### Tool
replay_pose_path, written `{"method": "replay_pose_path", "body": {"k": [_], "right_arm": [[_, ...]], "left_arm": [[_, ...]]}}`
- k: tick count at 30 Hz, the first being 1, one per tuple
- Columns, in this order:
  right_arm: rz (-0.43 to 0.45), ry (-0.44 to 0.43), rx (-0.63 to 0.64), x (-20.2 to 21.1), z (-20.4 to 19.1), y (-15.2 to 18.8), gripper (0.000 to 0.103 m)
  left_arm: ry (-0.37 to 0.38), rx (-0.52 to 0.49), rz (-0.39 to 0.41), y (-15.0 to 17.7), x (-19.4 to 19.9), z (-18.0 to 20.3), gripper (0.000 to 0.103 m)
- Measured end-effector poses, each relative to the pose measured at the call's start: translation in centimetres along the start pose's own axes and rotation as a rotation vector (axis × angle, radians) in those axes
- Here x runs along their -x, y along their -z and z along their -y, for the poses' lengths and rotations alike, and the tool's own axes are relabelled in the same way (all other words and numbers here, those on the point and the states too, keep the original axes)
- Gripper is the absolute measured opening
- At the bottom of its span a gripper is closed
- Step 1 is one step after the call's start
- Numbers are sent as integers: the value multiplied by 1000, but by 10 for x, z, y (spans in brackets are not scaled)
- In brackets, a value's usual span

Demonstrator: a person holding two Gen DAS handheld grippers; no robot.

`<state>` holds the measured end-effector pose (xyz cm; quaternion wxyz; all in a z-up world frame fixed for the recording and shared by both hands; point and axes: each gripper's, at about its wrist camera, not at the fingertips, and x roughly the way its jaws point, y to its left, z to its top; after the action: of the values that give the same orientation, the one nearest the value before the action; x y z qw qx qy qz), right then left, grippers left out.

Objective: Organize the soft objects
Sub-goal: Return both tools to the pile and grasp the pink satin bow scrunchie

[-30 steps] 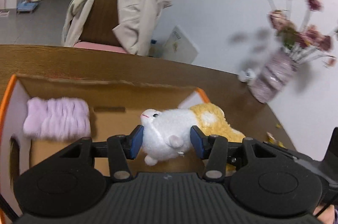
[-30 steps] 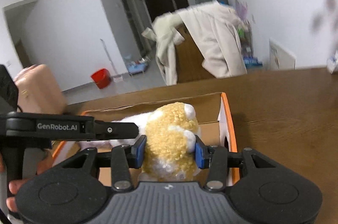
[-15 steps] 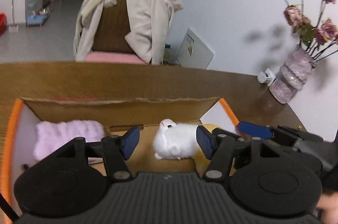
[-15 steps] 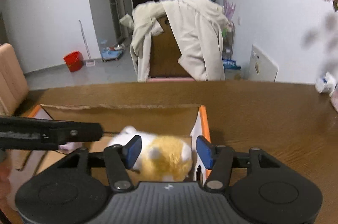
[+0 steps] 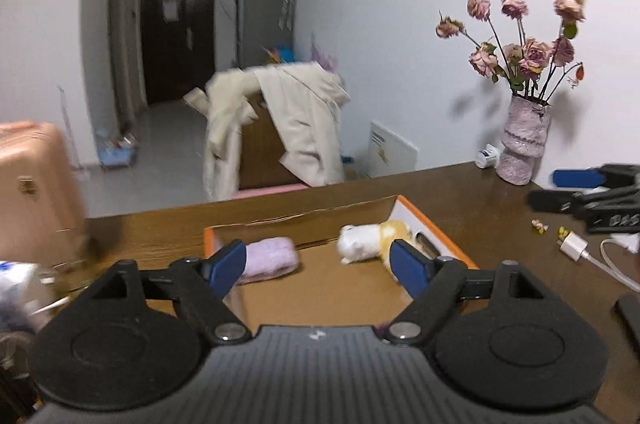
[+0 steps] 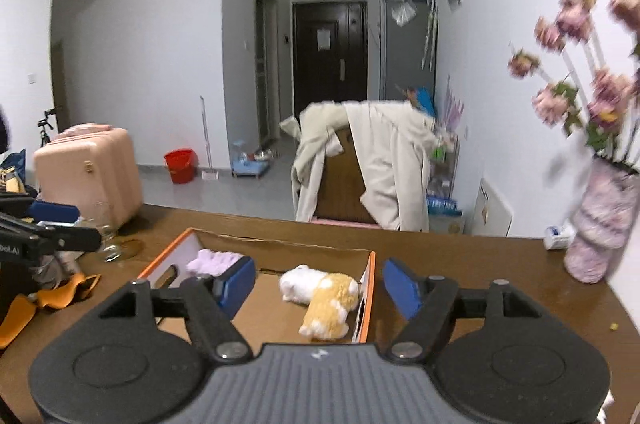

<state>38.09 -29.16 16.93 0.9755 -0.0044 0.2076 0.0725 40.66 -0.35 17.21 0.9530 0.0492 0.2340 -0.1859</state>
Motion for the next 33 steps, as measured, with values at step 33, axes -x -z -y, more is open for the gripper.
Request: {"method": "replay_pose_path", "body": {"k": [33], "right_arm": [[-39,-140,-162,113,-108,202,66]], "left_arm": [[-87,147,66,214,126,20,87]]}}
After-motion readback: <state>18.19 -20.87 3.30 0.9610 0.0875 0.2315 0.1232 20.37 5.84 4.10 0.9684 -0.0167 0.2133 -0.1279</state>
